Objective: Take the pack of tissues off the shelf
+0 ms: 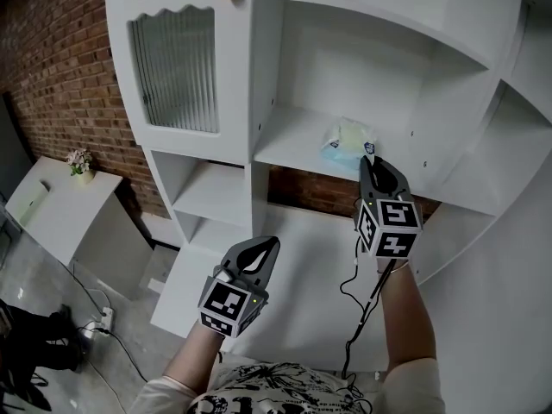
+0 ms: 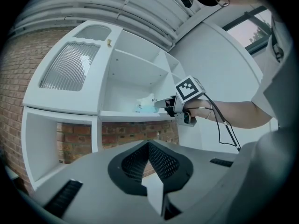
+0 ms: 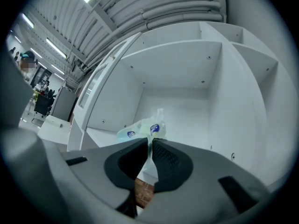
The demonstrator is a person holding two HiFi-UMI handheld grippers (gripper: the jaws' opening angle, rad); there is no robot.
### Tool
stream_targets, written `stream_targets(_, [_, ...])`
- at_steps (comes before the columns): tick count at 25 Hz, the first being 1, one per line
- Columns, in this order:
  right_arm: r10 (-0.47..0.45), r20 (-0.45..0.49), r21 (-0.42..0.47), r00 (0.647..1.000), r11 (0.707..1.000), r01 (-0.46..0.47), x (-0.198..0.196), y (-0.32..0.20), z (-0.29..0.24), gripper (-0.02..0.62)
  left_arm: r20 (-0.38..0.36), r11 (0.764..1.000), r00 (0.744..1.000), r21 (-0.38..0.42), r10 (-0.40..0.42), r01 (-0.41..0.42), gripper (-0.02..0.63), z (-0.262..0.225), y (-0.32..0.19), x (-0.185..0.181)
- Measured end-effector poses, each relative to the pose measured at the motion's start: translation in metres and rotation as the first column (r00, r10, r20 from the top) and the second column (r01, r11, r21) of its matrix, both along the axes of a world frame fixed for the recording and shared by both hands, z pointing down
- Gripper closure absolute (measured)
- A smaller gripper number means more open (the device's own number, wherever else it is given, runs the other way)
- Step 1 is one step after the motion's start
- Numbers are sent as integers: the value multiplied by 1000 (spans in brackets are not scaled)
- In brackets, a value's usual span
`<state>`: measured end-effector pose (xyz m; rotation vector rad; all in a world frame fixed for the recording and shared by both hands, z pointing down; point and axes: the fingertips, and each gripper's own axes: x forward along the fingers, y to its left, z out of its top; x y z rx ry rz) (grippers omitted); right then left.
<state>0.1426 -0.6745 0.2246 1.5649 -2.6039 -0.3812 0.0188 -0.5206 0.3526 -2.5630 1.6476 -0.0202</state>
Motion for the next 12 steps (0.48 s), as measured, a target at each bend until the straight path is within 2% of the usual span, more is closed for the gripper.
stream_targets(6, [14, 23, 38, 1000, 999, -15, 6, 13, -6, 578, 5, 1000, 1000, -11, 11, -11, 598, 4, 5, 2])
stream_targets(12, [-15, 51, 80, 999, 997, 11, 8, 54, -11, 580, -8, 1000, 1000, -11, -4, 4, 598, 6, 15, -4])
